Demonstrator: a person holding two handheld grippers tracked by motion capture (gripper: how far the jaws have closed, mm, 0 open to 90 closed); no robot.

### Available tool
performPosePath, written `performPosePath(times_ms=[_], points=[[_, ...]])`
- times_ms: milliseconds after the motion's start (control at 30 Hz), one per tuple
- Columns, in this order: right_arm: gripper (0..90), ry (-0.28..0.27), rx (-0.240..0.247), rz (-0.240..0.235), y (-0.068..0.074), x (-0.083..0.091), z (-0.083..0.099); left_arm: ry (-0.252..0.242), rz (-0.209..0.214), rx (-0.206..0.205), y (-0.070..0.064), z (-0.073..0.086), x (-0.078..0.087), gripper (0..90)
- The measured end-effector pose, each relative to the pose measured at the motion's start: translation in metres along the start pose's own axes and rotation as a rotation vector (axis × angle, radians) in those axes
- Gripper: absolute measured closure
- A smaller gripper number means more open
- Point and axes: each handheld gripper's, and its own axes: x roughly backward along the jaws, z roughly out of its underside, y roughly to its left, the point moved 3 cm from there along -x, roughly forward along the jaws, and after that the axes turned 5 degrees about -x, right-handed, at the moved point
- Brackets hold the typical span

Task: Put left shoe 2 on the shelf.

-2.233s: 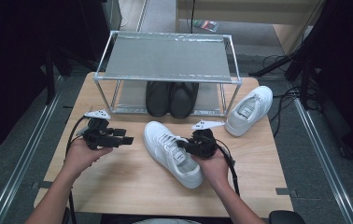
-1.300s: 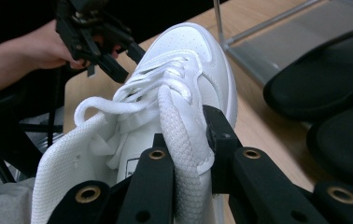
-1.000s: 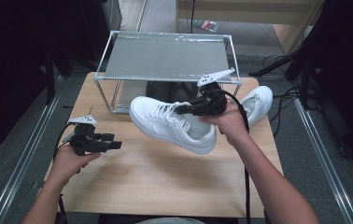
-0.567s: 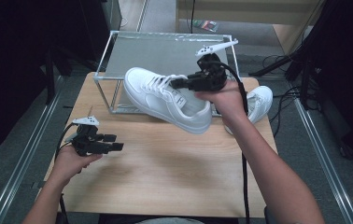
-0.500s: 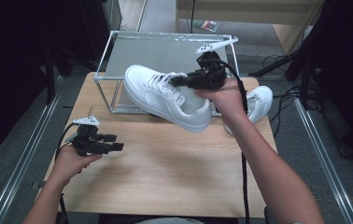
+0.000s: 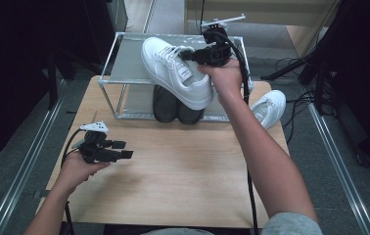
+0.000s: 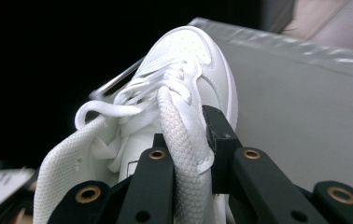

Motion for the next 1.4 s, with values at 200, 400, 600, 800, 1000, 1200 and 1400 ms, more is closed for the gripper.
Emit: performPosePath(times_ms=[200,400,600,800,1000,1200,1400], points=[[83.7,-0.081,-0.101,0.161,-0.008,-0.023,-0.012,0.01,0.002,-0.023,-0.001,-0.004,-0.002,39.1],[83.4,-0.094,-0.171,0.282,-0.015,-0.052,-0.023,0.008,0.016,-0.041,-0.002,-0.006,-0.003,39.2],[83.4,-0.143,-0.24,0.388,-0.016,-0.078,-0.034,0.011,0.045,-0.054,-0.004,-0.009,-0.008,39.2],[82.7,-0.16,-0.329,0.401,-0.015,-0.102,-0.04,0.031,0.052,-0.068,-0.005,-0.011,-0.013,39.1],[82.1,-0.175,-0.369,0.424,-0.015,-0.117,-0.038,0.036,0.057,-0.077,-0.006,-0.012,-0.015,39.0],[78.7,-0.134,-0.368,0.444,-0.023,-0.115,-0.036,0.041,0.057,-0.084,-0.006,-0.013,-0.017,38.9],[73.7,-0.114,-0.338,0.413,-0.026,-0.113,-0.036,0.05,0.057,-0.086,-0.006,-0.014,-0.02,38.8]])
